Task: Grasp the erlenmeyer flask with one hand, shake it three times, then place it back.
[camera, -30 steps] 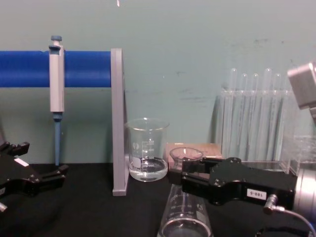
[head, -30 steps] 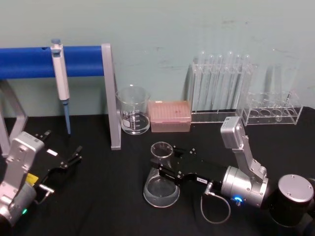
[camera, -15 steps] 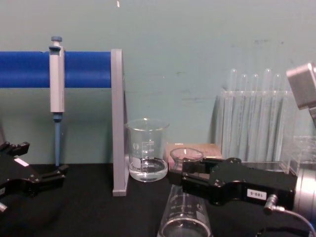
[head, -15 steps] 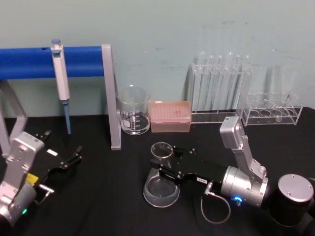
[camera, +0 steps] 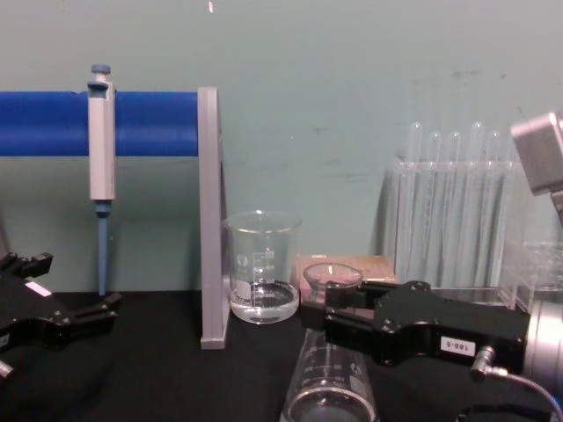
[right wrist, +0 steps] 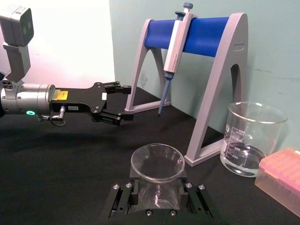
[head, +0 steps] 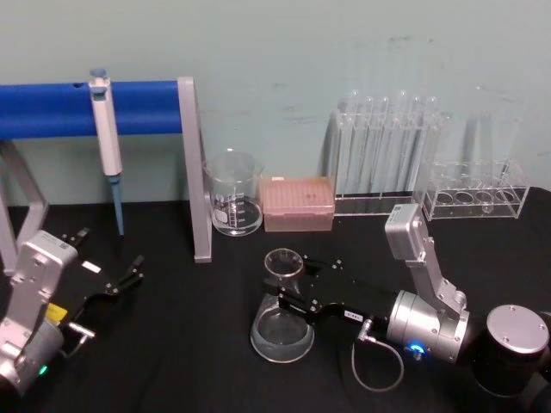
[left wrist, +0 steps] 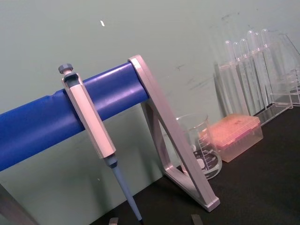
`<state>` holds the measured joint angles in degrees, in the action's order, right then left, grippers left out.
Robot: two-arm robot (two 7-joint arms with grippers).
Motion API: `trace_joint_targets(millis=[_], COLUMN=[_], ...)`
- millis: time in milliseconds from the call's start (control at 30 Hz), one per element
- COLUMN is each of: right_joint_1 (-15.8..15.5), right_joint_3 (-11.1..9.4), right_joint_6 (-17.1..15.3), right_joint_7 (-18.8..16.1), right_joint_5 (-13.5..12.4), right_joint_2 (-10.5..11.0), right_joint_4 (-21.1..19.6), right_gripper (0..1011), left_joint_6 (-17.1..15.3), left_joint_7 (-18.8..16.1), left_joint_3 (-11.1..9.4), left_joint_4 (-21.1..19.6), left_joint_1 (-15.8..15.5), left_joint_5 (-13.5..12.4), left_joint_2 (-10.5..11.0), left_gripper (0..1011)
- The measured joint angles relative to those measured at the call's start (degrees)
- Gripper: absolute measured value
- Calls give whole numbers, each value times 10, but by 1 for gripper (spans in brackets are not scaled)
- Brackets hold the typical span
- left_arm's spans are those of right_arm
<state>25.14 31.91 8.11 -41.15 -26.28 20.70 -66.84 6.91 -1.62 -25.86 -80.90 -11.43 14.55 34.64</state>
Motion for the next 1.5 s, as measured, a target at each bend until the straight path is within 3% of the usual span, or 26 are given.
trace_joint_targets(millis=[167, 300, 567, 833, 1500], right_joint_1=[0, -1, -1, 0, 0], right_joint_3=[0, 1, 1, 0, 0], right_joint_6=[0, -3, -3, -2, 0], right_joint_7=[0, 0, 0, 0, 0], right_joint_5=[0, 3, 2, 1, 0], right_joint_2=[0, 0, 0, 0, 0], right_joint_4=[0, 2, 1, 1, 0], right_gripper=[450, 510, 797, 994, 1000], left_joint_6=[0, 0, 0, 0, 0], left_joint_7=[0, 0, 0, 0, 0], left_joint_3=[0, 0, 0, 0, 0], left_joint_4=[0, 0, 0, 0, 0], left_joint_1=[0, 0, 0, 0, 0], left_joint_5=[0, 0, 0, 0, 0], left_joint_2=[0, 0, 0, 0, 0], left_gripper=[1001, 1001, 1001, 1001, 1001])
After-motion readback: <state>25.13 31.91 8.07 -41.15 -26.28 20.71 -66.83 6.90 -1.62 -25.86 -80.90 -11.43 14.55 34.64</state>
